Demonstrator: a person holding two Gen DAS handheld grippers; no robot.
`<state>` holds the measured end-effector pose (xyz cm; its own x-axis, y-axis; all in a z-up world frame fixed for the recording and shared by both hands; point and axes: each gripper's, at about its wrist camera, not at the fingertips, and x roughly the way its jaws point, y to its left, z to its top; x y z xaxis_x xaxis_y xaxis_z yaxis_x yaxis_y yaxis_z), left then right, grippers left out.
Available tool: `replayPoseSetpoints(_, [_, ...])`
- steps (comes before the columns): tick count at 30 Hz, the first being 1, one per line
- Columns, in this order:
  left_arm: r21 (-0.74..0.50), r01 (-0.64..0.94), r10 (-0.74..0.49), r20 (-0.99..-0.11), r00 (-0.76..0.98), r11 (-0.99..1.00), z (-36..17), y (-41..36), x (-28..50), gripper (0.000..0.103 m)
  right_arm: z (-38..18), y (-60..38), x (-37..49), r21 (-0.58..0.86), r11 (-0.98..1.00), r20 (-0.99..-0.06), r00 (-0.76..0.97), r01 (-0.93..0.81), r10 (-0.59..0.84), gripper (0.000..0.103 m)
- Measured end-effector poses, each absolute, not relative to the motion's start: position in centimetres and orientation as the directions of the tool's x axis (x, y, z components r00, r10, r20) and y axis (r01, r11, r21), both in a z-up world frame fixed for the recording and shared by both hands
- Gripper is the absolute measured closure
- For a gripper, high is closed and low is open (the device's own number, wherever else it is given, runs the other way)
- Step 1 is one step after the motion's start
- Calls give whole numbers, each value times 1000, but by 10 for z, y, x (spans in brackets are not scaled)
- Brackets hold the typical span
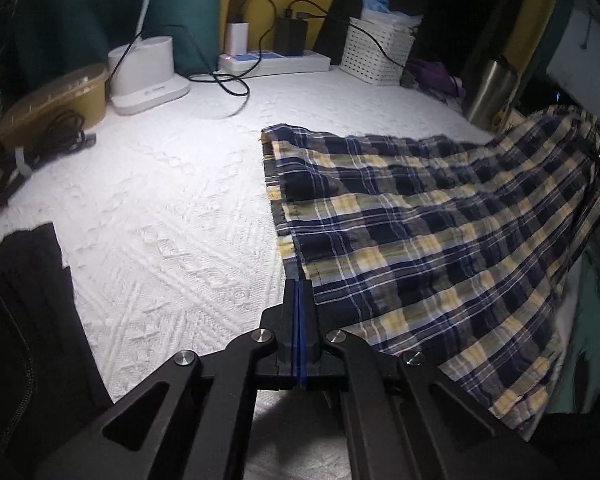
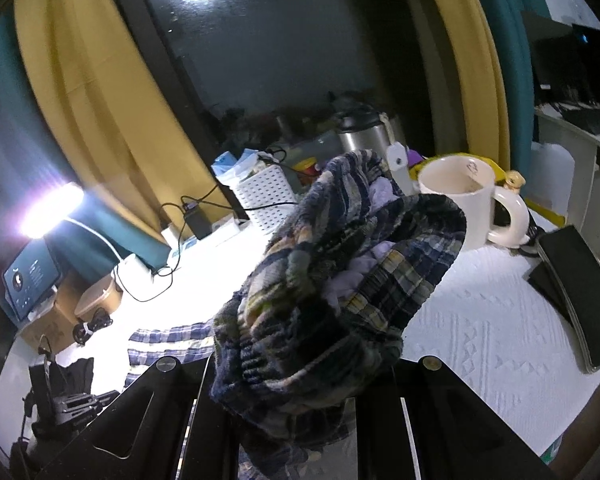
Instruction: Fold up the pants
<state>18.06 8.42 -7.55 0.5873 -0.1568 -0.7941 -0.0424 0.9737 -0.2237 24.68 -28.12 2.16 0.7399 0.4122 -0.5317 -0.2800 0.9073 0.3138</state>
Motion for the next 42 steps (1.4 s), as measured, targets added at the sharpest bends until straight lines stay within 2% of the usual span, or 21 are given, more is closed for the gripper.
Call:
replayPoseSetpoints(2, [-283,-66,-193,-788,585,957,-74,90,181,103,22,-280,247,314,908,-532,740,-279,411,89])
replayPoseSetpoints(7, [-304,-76,-209,-795,570,950,-76,86,186,100,21,-280,248,323,907,-536,738,-270,410,89])
replayPoseSetpoints(10, [-309,-60,-221,-790,572,949,-76,81,188,81,18,-283,248,325,908,-540,736,-264,408,89])
replayPoseSetpoints(12, [-299,-66,-209,-792,573,952,-75,79,192,62,16,-286,248,329,908,-541,736,-259,406,89])
replayPoseSetpoints(14, [-286,-74,-193,-794,576,955,-75,77,195,62,15,-288,248,332,908,-542,735,-257,407,89])
replayPoseSetpoints(20, [-230,-60,-154,-799,581,971,-74,67,197,63,6,-296,250,348,904,-546,730,-248,410,89])
replayPoseSetpoints(21, [-219,-58,-143,-795,590,974,-73,65,196,68,4,-297,250,351,903,-547,729,-246,411,89])
replayPoseSetpoints(23, [-187,-53,-121,-798,590,981,-72,61,196,72,0,-298,252,358,901,-551,724,-244,415,89])
replayPoseSetpoints(27, [-134,-46,-82,-808,583,990,-74,58,196,97,-4,-299,253,362,900,-555,719,-243,418,89])
replayPoseSetpoints(30, [-134,-51,-78,-805,589,990,-73,59,194,101,-4,-300,253,362,899,-553,720,-245,419,89])
replayPoseSetpoints(42, [-135,-99,-54,-816,576,986,-73,71,186,101,11,-287,246,332,896,-532,726,-295,436,89])
